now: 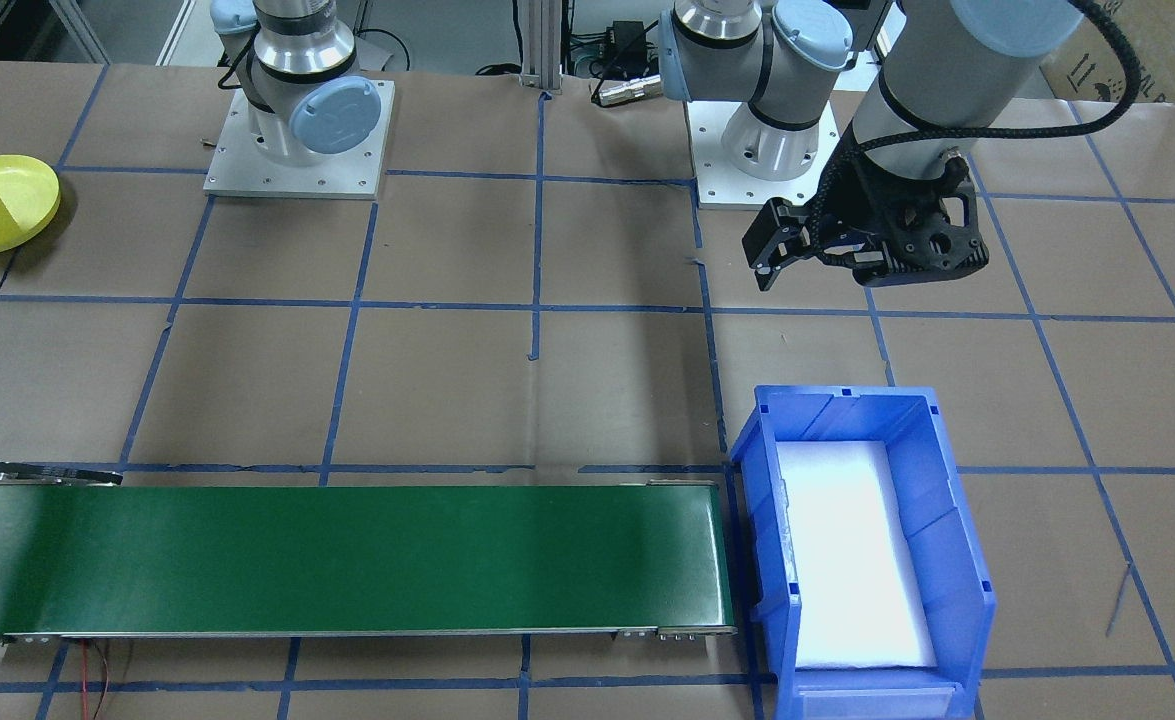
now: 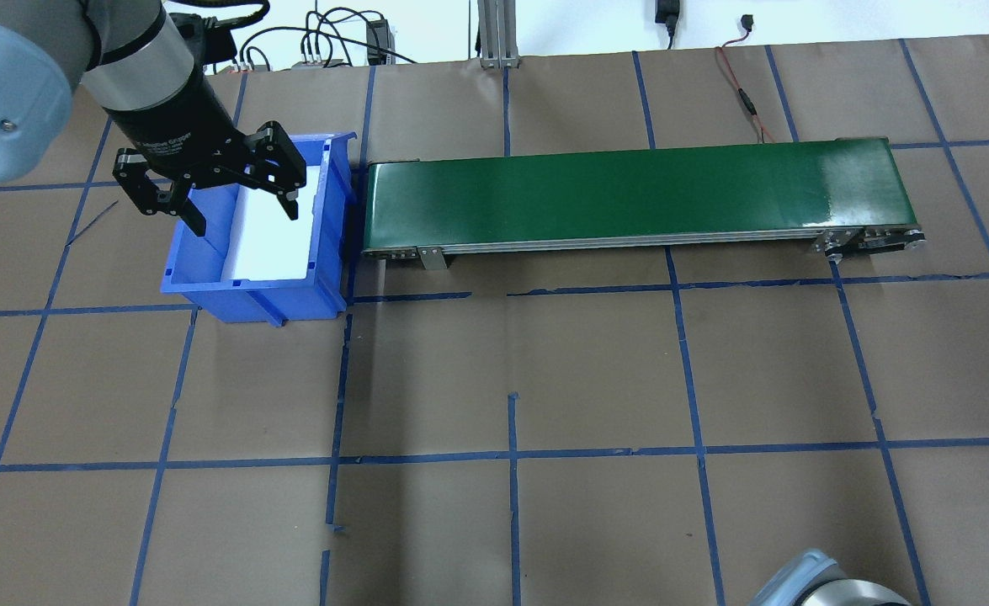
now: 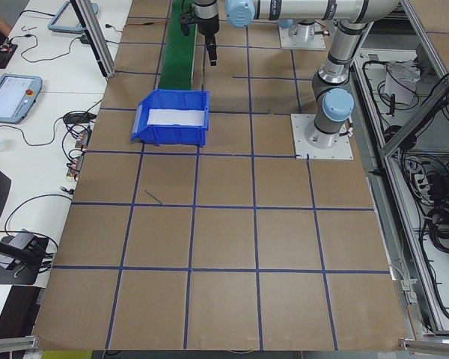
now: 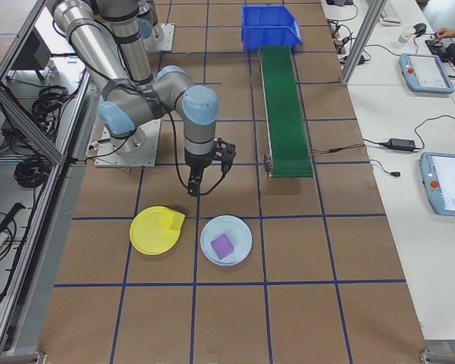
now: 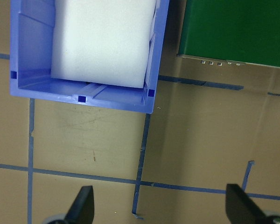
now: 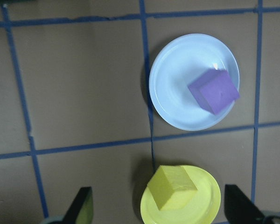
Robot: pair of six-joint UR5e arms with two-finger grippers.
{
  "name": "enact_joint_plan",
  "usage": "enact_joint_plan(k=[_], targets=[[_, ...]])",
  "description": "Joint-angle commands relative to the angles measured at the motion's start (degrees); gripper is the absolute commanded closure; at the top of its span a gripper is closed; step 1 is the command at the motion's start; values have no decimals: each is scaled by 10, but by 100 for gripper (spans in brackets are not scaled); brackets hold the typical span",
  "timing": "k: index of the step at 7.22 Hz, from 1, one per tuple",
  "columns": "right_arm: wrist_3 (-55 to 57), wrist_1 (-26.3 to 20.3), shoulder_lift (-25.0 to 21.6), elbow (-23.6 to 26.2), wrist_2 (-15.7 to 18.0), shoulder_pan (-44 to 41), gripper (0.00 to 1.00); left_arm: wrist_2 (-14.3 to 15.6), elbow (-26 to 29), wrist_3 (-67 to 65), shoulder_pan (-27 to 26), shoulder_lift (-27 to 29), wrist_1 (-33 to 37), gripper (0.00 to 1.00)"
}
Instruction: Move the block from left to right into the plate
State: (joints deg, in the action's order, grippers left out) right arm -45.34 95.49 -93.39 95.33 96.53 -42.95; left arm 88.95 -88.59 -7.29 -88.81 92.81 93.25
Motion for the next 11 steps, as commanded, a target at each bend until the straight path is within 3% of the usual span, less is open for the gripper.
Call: enact_joint_plan(k=[1,3,5,6,8,11], targets=[[123,-122,-14,-86,-64,-127,0,0,0,0,-1,0,0,0],[299,-141,-21,-97,-57,-284,0,0,0,0,-1,0,0,0],[468,-124,-2,-89,-53,-442,0,0,0,0,0,0,0,0],[505,-122,13,-89,-58,-460,0,0,0,0,0,0,0,0],[461,-112,19,-95,-51,-461,0,0,0,0,-1,0,0,0],[460,-114,43,-121,-85,-456,0,0,0,0,-1,0,1,0]])
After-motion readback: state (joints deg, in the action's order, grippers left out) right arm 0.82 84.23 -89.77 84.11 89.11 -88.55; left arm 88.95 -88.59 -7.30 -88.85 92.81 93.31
